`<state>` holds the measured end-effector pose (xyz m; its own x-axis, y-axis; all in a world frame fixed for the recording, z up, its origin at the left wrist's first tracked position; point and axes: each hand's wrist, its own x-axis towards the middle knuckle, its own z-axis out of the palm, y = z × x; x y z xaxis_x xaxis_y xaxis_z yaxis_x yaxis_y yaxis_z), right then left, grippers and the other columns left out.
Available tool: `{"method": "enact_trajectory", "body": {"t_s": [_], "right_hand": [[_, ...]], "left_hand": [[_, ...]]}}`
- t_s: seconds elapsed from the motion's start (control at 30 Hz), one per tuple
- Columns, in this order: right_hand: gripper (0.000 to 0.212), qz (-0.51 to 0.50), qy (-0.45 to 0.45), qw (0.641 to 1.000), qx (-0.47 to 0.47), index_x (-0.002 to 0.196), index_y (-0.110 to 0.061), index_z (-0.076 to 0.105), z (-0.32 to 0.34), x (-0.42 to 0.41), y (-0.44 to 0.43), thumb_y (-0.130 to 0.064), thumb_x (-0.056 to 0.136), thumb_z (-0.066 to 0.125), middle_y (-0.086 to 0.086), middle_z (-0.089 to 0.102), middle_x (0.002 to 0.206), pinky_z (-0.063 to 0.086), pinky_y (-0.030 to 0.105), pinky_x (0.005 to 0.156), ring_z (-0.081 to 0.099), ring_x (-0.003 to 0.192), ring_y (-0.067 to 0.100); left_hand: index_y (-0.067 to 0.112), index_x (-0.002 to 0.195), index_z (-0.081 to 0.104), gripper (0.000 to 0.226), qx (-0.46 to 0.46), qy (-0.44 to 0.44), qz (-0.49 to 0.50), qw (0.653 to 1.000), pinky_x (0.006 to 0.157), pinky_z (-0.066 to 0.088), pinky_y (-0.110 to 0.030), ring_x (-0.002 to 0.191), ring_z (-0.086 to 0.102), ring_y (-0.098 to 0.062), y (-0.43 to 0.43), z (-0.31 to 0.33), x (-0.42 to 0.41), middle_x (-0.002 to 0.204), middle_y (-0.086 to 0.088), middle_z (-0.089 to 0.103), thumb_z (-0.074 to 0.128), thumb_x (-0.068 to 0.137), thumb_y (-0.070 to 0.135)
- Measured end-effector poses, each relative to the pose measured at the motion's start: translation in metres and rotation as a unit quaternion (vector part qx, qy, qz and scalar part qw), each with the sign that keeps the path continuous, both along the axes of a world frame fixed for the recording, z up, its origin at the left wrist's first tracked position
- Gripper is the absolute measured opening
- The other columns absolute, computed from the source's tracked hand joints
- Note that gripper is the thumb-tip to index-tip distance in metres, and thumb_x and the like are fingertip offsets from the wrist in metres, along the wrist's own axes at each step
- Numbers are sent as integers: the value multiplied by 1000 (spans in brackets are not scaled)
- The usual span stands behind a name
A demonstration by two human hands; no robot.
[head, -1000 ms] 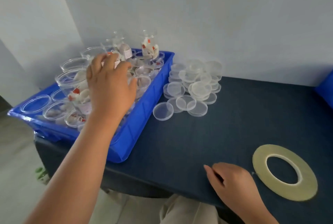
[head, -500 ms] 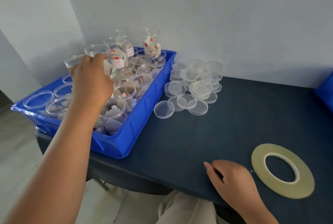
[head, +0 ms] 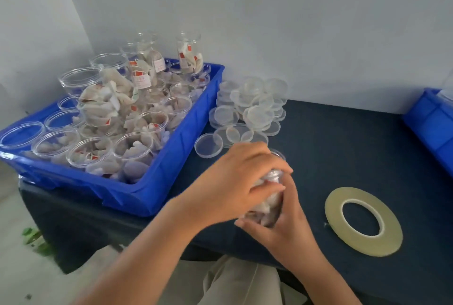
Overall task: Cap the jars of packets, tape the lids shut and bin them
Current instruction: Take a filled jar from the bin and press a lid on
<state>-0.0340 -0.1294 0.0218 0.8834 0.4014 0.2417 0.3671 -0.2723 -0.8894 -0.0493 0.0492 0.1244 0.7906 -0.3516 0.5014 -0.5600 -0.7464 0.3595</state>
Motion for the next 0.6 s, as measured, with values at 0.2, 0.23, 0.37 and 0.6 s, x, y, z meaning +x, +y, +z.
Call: {"method": "enact_trajectory", "body": {"t_s": [0.2,0.23,0.37,0.6], "right_hand": [[87,-85,4,996,2,132,-57,40,-13,7,-18,-57,62,92,-31,60,130,49,7,86,62,117,-7],[93,-91,8,996,-1,134,-57,38,-16,7,-21,-62,59,92,-33,57,133,48,7,89,58,121,-8],[100,-106,12,994,-10,139,-53,36,-21,8,-23,-66,57,91,-31,53,138,48,8,90,54,126,-8],[102,-108,2,994,-13,132,-74,24,-22,9,-23,-61,60,95,-40,49,136,43,1,91,51,126,-14]], "left_hand": [[30,121,68,20,-224,-45,17,973,100,48,-28,117,62,-9,-11,-62,25,120,25,62,68,102,36],[30,122,68,21,-239,-33,93,966,100,51,-32,117,63,-9,1,-69,38,120,22,65,67,102,35],[16,150,52,61,-36,129,355,925,119,39,-51,145,43,-36,60,-92,104,156,-13,46,71,98,42],[14,150,45,67,114,206,396,887,105,49,-53,131,52,-40,80,-115,141,144,-17,55,62,99,54]]}}
